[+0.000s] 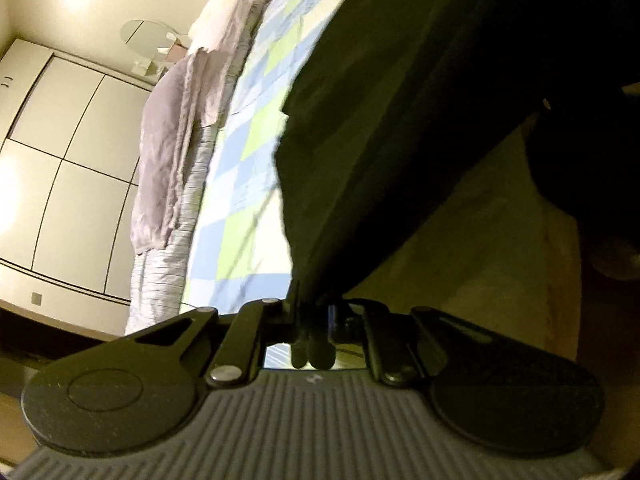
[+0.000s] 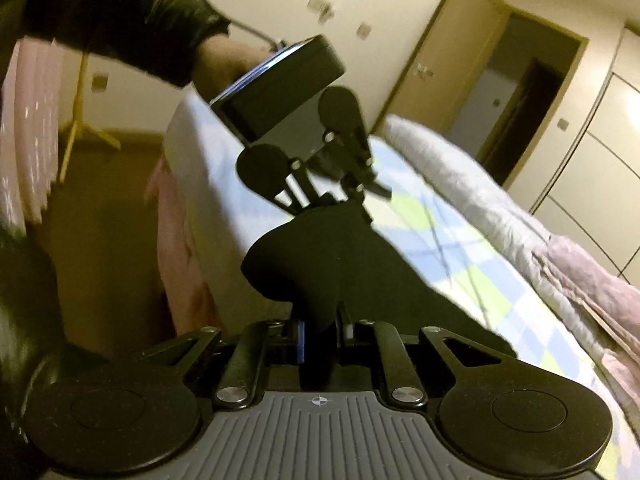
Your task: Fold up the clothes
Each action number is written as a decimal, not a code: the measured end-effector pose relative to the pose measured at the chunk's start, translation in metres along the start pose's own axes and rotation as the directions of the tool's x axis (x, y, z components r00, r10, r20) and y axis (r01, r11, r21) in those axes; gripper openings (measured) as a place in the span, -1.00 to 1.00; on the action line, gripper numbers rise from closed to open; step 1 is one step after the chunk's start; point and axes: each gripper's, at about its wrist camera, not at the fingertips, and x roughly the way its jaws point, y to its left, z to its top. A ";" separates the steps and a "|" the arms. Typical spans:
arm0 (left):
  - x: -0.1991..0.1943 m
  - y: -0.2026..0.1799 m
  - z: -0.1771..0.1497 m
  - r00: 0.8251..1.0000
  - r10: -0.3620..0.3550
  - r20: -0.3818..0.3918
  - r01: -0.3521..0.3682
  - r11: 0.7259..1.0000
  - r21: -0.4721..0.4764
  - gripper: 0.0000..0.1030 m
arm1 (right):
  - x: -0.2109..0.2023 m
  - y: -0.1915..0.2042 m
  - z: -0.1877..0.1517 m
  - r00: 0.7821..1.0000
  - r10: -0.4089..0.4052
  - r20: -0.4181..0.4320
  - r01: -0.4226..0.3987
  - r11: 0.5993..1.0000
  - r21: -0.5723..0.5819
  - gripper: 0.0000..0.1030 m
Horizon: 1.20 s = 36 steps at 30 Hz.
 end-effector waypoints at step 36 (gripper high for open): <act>0.218 0.076 0.124 0.978 -0.149 0.142 0.200 0.859 -0.471 -0.21 | -0.053 -0.256 -0.223 0.932 -0.327 -0.157 0.219 0.163 0.962 -0.78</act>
